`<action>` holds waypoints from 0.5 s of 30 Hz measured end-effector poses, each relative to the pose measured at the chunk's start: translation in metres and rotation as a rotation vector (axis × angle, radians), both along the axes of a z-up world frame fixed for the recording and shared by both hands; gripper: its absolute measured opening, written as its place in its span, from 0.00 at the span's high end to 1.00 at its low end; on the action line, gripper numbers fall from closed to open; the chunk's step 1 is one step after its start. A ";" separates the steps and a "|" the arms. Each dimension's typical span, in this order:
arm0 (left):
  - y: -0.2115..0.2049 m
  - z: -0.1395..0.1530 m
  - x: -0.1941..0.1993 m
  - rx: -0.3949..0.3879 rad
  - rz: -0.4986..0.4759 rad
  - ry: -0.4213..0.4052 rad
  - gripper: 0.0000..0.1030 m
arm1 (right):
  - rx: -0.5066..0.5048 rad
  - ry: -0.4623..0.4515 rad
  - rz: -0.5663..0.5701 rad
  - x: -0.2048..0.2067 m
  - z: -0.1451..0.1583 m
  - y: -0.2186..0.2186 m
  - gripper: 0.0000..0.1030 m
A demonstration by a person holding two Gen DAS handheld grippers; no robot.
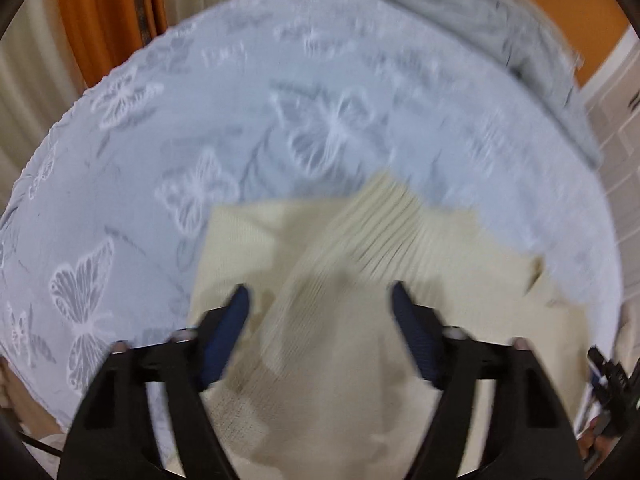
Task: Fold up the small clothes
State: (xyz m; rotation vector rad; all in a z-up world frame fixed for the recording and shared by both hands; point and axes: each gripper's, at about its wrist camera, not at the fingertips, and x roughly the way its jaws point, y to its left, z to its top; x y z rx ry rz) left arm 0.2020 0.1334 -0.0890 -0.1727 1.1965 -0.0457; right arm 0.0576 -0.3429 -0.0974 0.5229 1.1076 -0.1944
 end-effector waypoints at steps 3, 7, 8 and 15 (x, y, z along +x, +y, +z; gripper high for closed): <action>-0.010 -0.006 -0.003 0.067 -0.044 0.021 0.85 | -0.058 -0.066 -0.003 -0.007 0.023 0.007 0.93; -0.011 -0.003 -0.005 0.127 -0.076 0.016 0.87 | -0.088 -0.057 -0.066 -0.012 0.021 -0.012 0.93; -0.009 -0.008 -0.002 0.131 -0.071 0.032 0.87 | -0.063 0.029 -0.063 -0.006 -0.002 -0.019 0.93; -0.012 -0.005 -0.001 0.156 -0.076 0.036 0.84 | -0.121 -0.041 -0.087 -0.024 0.043 0.000 0.88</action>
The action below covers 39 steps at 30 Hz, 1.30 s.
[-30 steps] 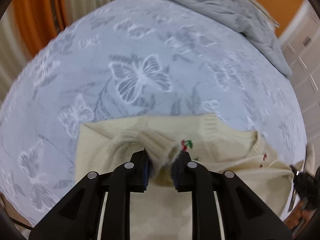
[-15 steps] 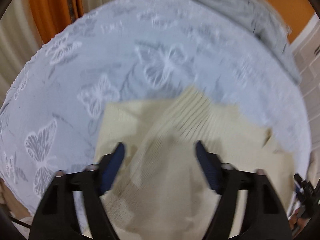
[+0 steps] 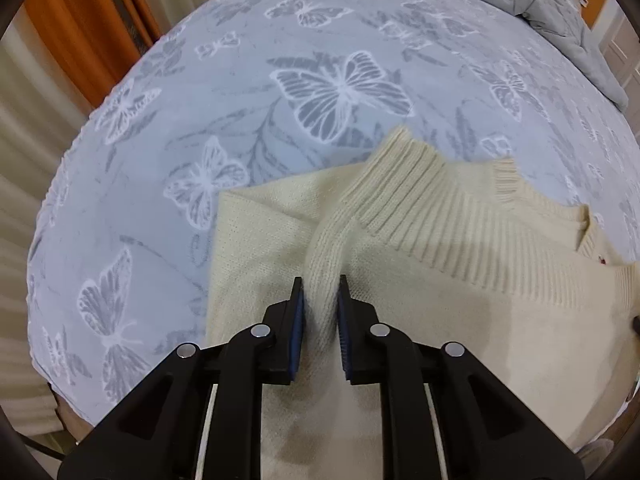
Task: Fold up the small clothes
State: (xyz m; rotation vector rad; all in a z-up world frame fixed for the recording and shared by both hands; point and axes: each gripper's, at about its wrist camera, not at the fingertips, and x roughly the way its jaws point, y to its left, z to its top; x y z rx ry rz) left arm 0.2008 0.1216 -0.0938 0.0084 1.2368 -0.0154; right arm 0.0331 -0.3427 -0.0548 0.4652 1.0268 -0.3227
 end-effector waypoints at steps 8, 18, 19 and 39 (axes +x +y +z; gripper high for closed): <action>-0.007 0.013 -0.021 0.024 -0.025 -0.035 0.84 | -0.071 0.123 0.133 -0.038 -0.025 0.046 0.92; 0.013 0.039 -0.058 -0.124 0.015 -0.051 0.85 | 0.008 0.037 0.133 -0.042 0.003 0.046 0.98; 0.014 0.039 -0.067 -0.147 0.015 -0.043 0.85 | 0.029 0.035 0.145 -0.040 0.002 0.053 0.96; 0.059 0.002 -0.104 -0.162 0.182 0.057 0.76 | 0.034 0.083 0.503 -0.008 -0.006 0.194 0.93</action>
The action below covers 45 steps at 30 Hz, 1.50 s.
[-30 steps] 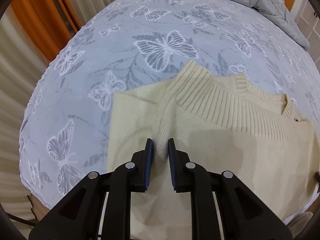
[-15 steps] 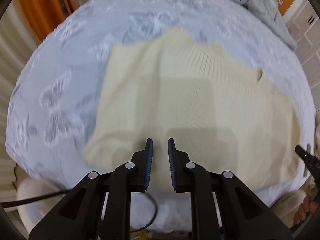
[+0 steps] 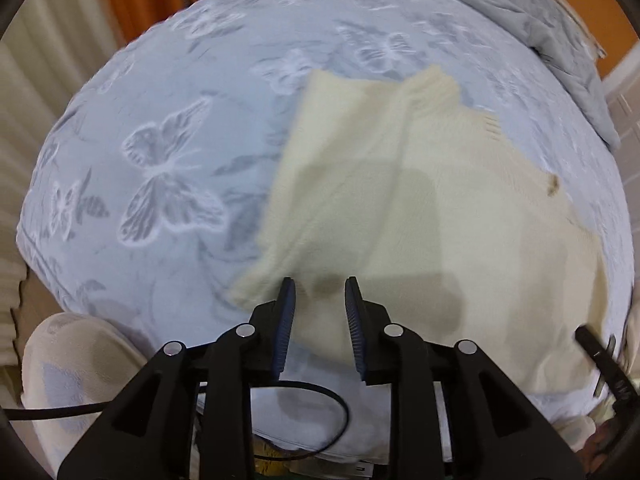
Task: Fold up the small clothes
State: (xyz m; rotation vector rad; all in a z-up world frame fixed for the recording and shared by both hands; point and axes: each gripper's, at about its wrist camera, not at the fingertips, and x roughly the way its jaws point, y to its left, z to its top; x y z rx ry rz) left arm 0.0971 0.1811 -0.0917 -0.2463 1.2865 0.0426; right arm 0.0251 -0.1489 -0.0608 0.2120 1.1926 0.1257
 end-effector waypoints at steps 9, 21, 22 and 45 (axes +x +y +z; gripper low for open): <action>0.049 -0.018 -0.009 -0.333 0.201 0.012 0.76 | -0.036 0.083 0.034 0.031 -0.012 0.032 0.90; 0.062 -0.011 -0.016 -0.396 0.205 -0.034 0.64 | -0.140 0.146 0.096 0.089 -0.055 0.094 0.91; 0.066 -0.005 -0.019 -0.405 0.219 -0.057 0.63 | -0.154 0.149 0.100 0.090 -0.053 0.096 0.91; 0.021 0.048 0.006 -0.519 0.080 -0.171 0.87 | -0.058 0.070 -0.062 0.045 -0.053 0.015 0.94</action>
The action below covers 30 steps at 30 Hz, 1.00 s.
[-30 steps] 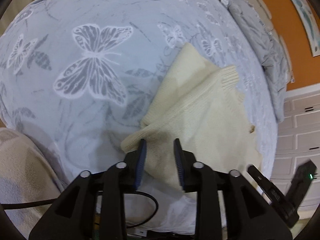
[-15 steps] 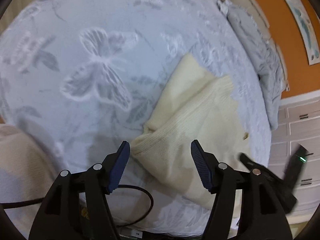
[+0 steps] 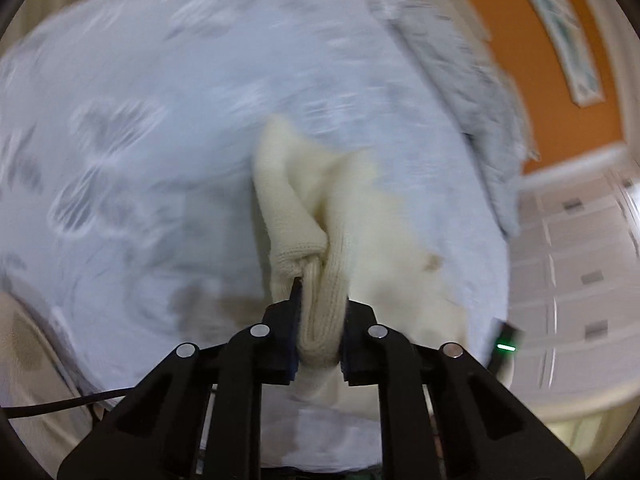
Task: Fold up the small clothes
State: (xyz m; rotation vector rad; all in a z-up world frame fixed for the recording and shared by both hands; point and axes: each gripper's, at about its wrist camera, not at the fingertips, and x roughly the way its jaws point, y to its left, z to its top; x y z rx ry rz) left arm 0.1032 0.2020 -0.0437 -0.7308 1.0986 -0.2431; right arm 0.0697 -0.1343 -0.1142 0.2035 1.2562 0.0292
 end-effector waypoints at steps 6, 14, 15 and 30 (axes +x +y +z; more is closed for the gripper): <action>-0.108 0.086 -0.018 0.043 -0.257 -0.207 0.87 | 0.224 -0.025 -0.109 -0.012 0.017 -0.043 0.94; -0.275 0.060 -0.058 0.185 -0.643 -0.204 0.87 | 0.357 -0.133 -0.309 -0.101 0.056 -0.164 0.85; -0.286 0.049 -0.061 0.213 -0.664 -0.187 0.87 | 0.352 -0.125 -0.343 -0.112 0.054 -0.178 0.85; -0.235 0.040 -0.124 0.518 -0.623 -0.231 0.38 | 0.660 -0.008 -0.344 -0.098 0.026 -0.173 0.16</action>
